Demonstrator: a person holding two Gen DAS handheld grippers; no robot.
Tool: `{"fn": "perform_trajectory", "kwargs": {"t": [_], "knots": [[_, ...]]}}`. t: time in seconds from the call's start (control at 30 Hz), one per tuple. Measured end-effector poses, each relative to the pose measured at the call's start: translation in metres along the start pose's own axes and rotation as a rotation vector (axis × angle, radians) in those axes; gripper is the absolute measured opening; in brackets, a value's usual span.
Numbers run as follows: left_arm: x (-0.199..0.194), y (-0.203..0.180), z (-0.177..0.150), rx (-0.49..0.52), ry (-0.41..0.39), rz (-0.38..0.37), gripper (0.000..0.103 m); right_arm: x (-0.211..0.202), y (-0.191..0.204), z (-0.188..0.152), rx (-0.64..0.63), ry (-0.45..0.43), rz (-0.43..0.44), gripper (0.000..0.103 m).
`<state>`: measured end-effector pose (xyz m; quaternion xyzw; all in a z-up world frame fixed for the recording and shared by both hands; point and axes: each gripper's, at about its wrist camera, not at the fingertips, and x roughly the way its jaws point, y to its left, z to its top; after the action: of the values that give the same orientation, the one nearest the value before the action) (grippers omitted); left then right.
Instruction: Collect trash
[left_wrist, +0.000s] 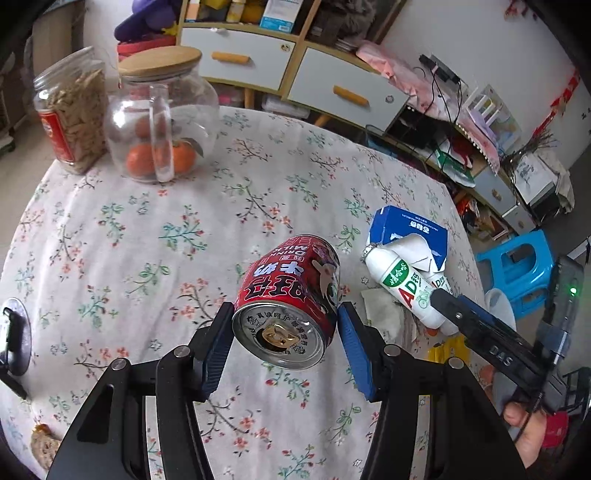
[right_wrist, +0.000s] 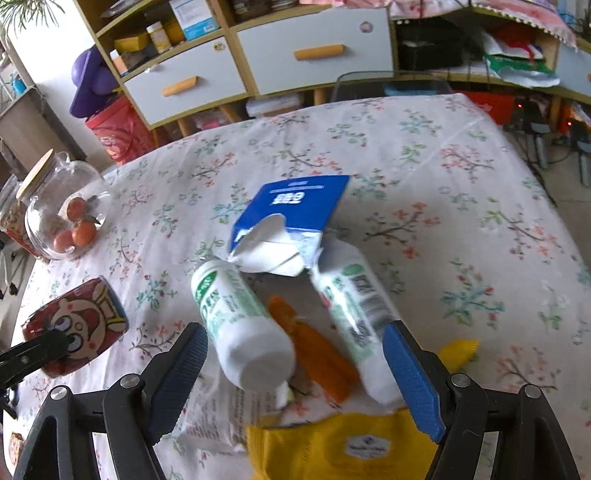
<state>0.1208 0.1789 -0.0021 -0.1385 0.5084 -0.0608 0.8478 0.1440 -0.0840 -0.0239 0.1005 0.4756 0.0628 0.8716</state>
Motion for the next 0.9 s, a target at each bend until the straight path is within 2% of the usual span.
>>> {"fn": "perform_trajectory", "kwargs": {"t": [0.27, 0.37, 0.4, 0.6, 0.9], "knots": [[-0.006, 0.008, -0.003, -0.003, -0.006, 0.008, 0.059, 0.017, 0.012, 0.0, -0.004, 0.02, 0.019, 0.072], [-0.007, 0.009, -0.004, -0.004, -0.006, 0.011, 0.059, 0.02, 0.012, -0.001, -0.007, 0.029, 0.022, 0.06], [-0.007, 0.009, -0.004, -0.006, -0.007, 0.011, 0.059, 0.021, 0.012, -0.001, -0.006, 0.03, 0.028, 0.053], [-0.011, 0.004, -0.007, -0.007, -0.017, 0.002, 0.059, 0.013, 0.014, -0.001, -0.009, 0.031, 0.053, 0.047], [-0.017, -0.02, -0.009, 0.026, -0.039, -0.024, 0.059, -0.024, 0.01, -0.001, 0.004, 0.001, 0.115, 0.046]]}}
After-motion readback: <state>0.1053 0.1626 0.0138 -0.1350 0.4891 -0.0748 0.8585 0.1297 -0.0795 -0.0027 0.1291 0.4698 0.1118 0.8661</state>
